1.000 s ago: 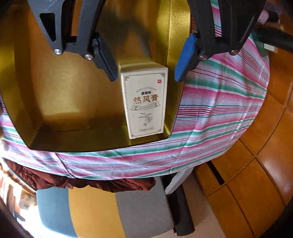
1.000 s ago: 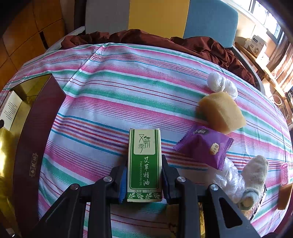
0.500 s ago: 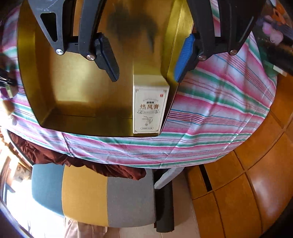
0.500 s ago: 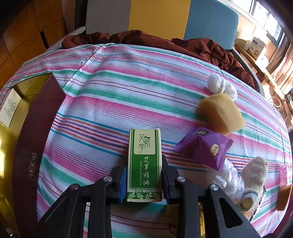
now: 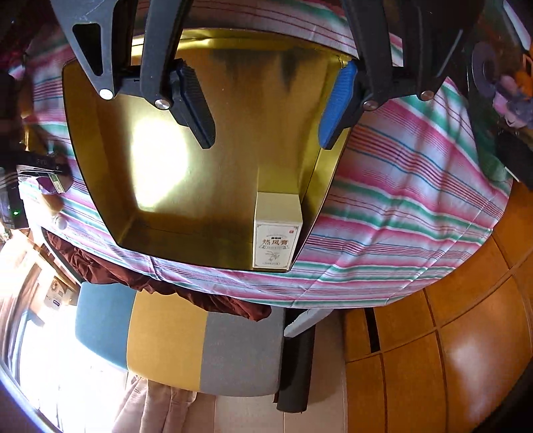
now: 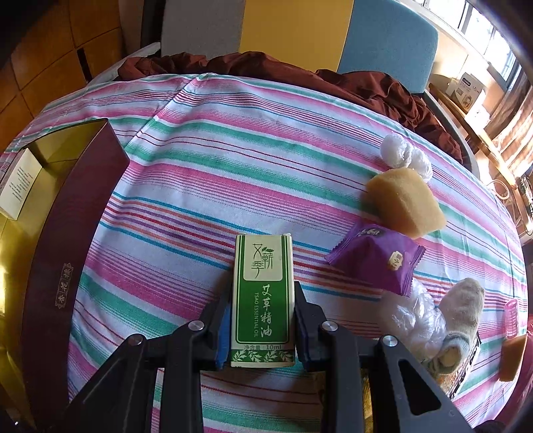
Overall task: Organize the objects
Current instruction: 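Carry the green box to the tray and release it beside the white box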
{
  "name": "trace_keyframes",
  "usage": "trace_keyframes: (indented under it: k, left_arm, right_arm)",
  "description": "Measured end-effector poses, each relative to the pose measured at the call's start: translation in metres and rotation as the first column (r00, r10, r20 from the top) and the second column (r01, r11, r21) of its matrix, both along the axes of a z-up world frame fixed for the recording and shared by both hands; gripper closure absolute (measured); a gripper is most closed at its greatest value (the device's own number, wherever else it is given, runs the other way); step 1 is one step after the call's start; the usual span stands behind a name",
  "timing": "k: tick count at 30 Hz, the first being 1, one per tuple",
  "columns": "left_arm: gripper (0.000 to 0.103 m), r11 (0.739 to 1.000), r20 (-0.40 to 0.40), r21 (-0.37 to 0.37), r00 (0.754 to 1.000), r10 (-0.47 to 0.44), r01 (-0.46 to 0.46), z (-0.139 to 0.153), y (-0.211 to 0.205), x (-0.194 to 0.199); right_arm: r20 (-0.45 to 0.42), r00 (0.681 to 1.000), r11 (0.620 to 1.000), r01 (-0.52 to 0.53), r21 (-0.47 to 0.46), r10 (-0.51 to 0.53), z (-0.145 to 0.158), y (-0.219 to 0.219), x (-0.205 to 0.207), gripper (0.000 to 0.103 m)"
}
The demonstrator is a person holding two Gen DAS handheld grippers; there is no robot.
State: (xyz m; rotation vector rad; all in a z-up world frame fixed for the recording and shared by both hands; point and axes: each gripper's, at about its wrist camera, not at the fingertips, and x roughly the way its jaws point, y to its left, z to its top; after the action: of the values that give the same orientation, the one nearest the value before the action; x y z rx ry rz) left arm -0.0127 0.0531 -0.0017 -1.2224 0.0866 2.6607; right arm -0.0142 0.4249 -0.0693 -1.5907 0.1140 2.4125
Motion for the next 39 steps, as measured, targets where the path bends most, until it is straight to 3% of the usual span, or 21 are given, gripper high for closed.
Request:
trace_keyframes:
  k: [10, 19, 23, 26, 32, 37, 39]
  left_arm:
    - [0.038, 0.999, -0.002, 0.007, 0.999, 0.035, -0.035, -0.006, -0.015, 0.005]
    - [0.038, 0.998, 0.001, 0.024, 0.999, 0.052, -0.052, -0.010, -0.027, 0.010]
    - [0.038, 0.998, -0.012, 0.021, 0.998, 0.059, -0.058, -0.007, -0.031, 0.013]
    - [0.038, 0.997, -0.019, 0.027, 0.997, 0.071, -0.071, -0.004, -0.037, 0.013]
    - [0.038, 0.994, -0.033, 0.039, 0.994, 0.106, -0.105, 0.001, -0.055, 0.016]
    - [0.038, 0.986, -0.024, 0.051, 0.987, 0.157, -0.156, -0.001, -0.076, 0.013]
    - [0.038, 0.983, -0.025, 0.055, 0.984, 0.175, -0.173, 0.000, -0.083, 0.010]
  right_arm:
    - [-0.002, 1.000, 0.999, 0.018, -0.042, -0.018, 0.004, -0.015, 0.007, 0.073]
    - [-0.106, 0.994, 0.999, 0.005, -0.048, -0.010, 0.040, -0.042, 0.014, 0.073]
    - [-0.216, 0.976, 0.995, -0.060, -0.083, 0.041, 0.076, -0.075, 0.009, 0.073]
    - [-0.245, 0.959, 0.978, -0.173, -0.116, 0.141, 0.091, -0.120, -0.006, 0.073]
    - [-0.181, 0.940, 0.917, -0.325, -0.232, 0.287, 0.068, -0.210, -0.050, 0.073]
    - [-0.090, 0.950, 0.887, -0.312, -0.340, 0.300, 0.033, -0.258, -0.079, 0.073]
    - [-0.057, 0.957, 0.894, -0.287, -0.345, 0.285, 0.022, -0.270, -0.088, 0.073]
